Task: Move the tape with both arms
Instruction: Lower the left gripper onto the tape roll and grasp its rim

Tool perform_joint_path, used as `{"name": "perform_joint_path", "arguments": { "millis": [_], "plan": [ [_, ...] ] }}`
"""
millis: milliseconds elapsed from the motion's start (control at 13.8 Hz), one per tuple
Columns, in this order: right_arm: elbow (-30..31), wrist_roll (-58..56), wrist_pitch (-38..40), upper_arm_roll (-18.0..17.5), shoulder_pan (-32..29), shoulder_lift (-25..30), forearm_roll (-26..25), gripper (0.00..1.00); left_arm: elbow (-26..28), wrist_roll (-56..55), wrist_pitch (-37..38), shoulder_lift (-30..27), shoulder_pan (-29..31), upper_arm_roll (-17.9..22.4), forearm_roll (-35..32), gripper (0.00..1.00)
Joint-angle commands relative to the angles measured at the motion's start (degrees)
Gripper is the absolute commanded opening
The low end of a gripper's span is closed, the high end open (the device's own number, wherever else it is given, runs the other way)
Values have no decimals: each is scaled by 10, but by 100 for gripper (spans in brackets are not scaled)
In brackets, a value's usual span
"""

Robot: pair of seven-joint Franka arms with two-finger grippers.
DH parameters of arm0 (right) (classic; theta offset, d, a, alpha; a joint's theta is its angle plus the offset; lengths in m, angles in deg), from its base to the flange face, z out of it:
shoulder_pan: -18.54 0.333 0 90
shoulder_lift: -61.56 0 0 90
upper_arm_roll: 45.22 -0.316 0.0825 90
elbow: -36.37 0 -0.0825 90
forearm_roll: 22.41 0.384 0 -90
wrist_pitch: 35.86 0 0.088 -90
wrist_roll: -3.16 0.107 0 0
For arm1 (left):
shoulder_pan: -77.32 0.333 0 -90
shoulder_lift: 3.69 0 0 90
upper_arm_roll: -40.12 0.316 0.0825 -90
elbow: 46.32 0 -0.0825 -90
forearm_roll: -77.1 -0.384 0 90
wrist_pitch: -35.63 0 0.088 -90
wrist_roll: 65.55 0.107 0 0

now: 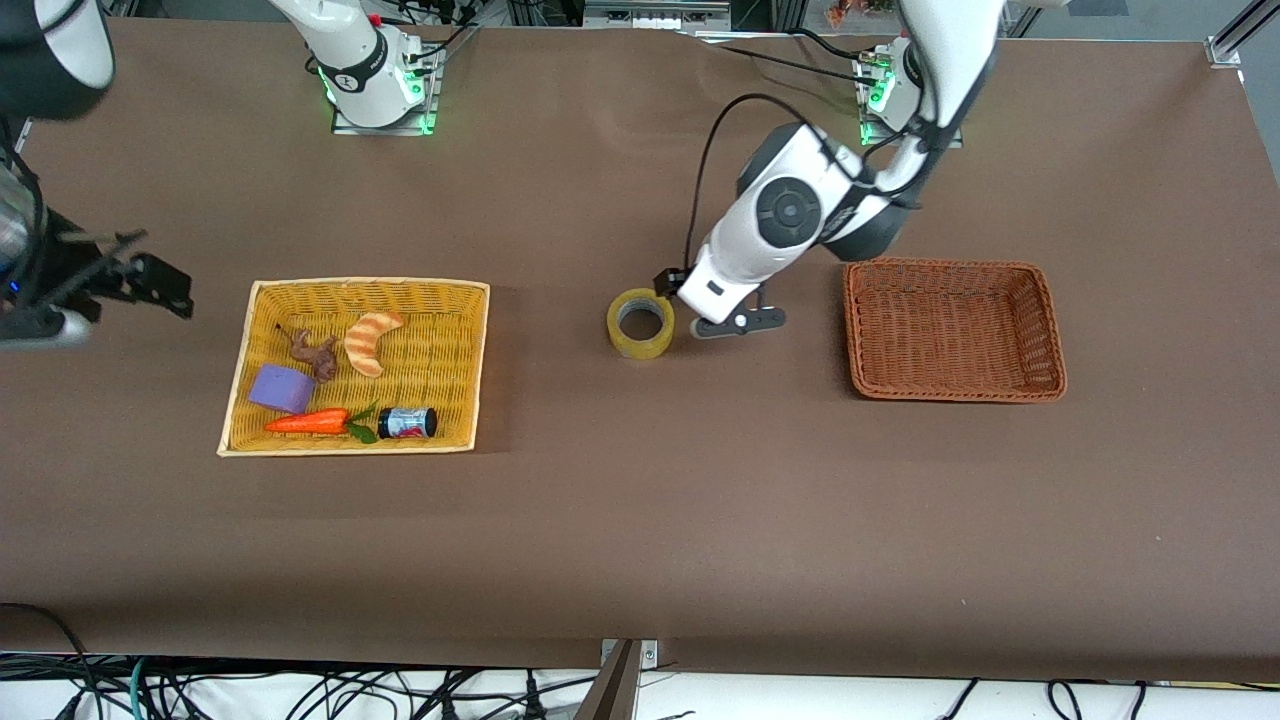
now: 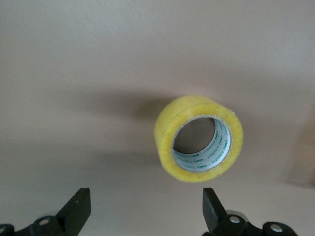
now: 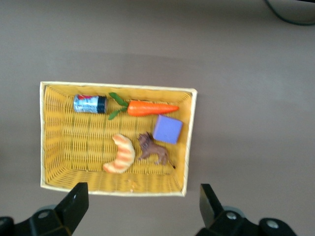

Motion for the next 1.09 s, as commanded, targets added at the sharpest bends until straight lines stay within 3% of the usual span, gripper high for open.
{"name": "perform_joint_path", "arguments": {
  "millis": [0, 290, 796, 869, 941, 1014],
  "plan": [
    [104, 0, -18, 20, -10, 88, 18, 100, -32, -13, -26, 52, -31, 5, 16, 100],
    [105, -5, -5, 22, -12, 105, 19, 100, -45, -27, -60, 101, -48, 6, 16, 100],
    [54, -3, -11, 23, -13, 43, 40, 100, -68, -26, -80, 129, -48, 18, 10, 99],
    [46, -4, -10, 23, -14, 35, 42, 100, -67, -23, -93, 135, -48, 18, 9, 90],
    [41, -4, -10, 23, -14, 34, 42, 100, -67, -22, -94, 137, -48, 18, 9, 74],
    [41, -4, -10, 23, -14, 34, 41, 100, -66, -20, -95, 137, -49, 18, 9, 45]
  ]
}}
